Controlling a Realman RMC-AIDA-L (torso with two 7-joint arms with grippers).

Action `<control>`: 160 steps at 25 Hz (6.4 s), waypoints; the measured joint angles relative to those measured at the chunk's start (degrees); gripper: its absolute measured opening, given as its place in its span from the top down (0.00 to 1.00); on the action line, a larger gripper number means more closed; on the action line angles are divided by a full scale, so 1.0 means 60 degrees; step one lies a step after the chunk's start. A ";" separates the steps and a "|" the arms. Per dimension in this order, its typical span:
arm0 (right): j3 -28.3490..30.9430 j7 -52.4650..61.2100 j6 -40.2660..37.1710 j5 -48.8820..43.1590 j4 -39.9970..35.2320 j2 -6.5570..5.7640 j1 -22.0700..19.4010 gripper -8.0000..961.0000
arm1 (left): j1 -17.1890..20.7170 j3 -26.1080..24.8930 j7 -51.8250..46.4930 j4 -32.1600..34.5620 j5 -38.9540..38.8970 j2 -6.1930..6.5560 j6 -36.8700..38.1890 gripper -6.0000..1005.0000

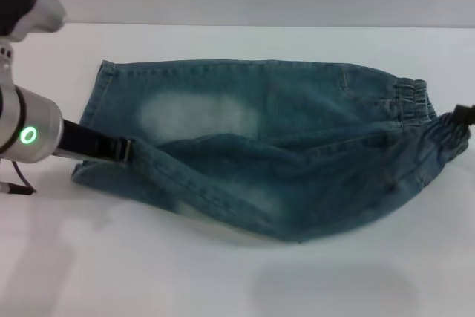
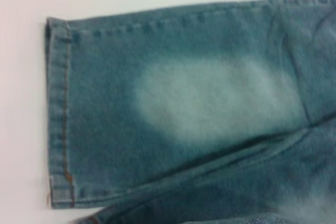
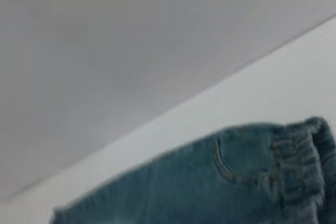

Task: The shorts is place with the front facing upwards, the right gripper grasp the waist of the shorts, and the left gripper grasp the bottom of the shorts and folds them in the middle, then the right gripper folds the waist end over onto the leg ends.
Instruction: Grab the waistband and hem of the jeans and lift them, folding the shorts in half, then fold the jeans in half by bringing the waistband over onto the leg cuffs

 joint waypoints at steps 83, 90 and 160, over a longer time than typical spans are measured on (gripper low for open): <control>0.2727 -0.2387 0.1587 0.3437 0.5385 -0.0092 0.0812 0.97 | -0.0568 -0.1082 0.0783 -0.0972 -0.1068 -0.0002 0.2208 0.86; 0.3519 -0.2726 0.1635 0.4282 0.6658 -0.0135 0.1293 0.96 | -0.0497 -0.1044 0.0698 -0.1134 -0.1082 -0.0016 0.2999 0.85; 0.4902 -0.5874 -0.2293 0.5306 0.8023 -0.0064 0.1624 0.36 | -0.3549 -0.0366 0.2902 -0.7917 -0.3553 0.0015 0.7475 0.17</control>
